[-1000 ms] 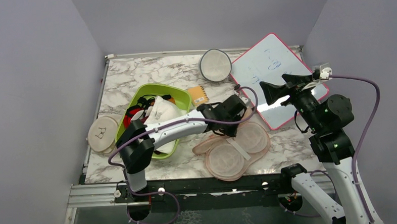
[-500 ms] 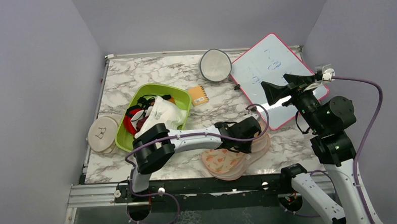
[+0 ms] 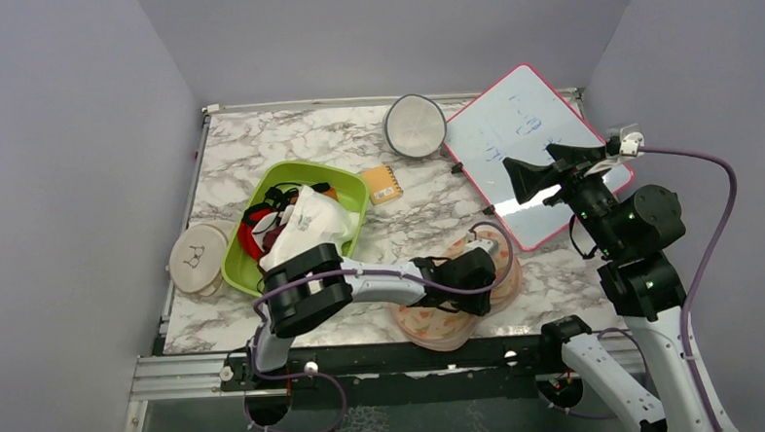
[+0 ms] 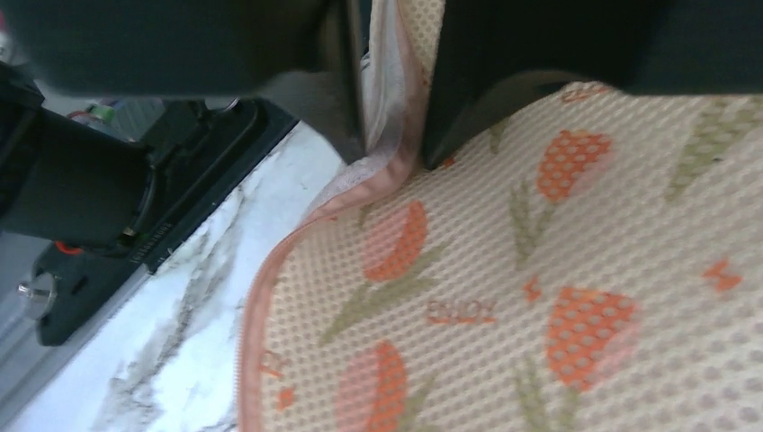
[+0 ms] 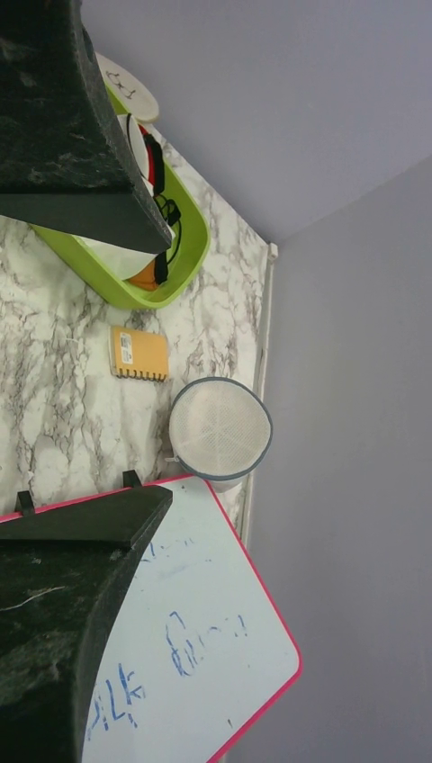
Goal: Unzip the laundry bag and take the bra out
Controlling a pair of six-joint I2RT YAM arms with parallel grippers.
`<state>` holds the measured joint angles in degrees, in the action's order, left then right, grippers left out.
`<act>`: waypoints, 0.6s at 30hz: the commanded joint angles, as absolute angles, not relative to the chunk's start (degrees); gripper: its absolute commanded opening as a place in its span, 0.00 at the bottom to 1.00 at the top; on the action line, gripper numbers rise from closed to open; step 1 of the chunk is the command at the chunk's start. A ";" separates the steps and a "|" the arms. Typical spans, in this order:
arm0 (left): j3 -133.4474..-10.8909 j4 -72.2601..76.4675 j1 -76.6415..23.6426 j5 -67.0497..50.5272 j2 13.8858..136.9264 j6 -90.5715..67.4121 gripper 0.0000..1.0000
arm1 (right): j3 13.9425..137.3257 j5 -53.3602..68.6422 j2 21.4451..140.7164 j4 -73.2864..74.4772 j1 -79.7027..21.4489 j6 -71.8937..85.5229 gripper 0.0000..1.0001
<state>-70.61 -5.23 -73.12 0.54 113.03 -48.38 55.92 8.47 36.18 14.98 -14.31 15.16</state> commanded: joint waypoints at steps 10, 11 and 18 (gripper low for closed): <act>-57.70 8.22 -72.90 0.72 97.18 -41.59 0.66 | 56.29 9.05 36.39 15.29 -14.77 15.21 1.00; -56.63 8.77 -72.53 0.90 95.02 -40.72 0.68 | 56.21 8.99 36.39 15.29 -14.77 15.23 1.00; -45.54 10.20 -62.46 0.75 77.03 -37.92 0.83 | 55.96 9.29 36.89 15.34 -14.77 15.47 1.00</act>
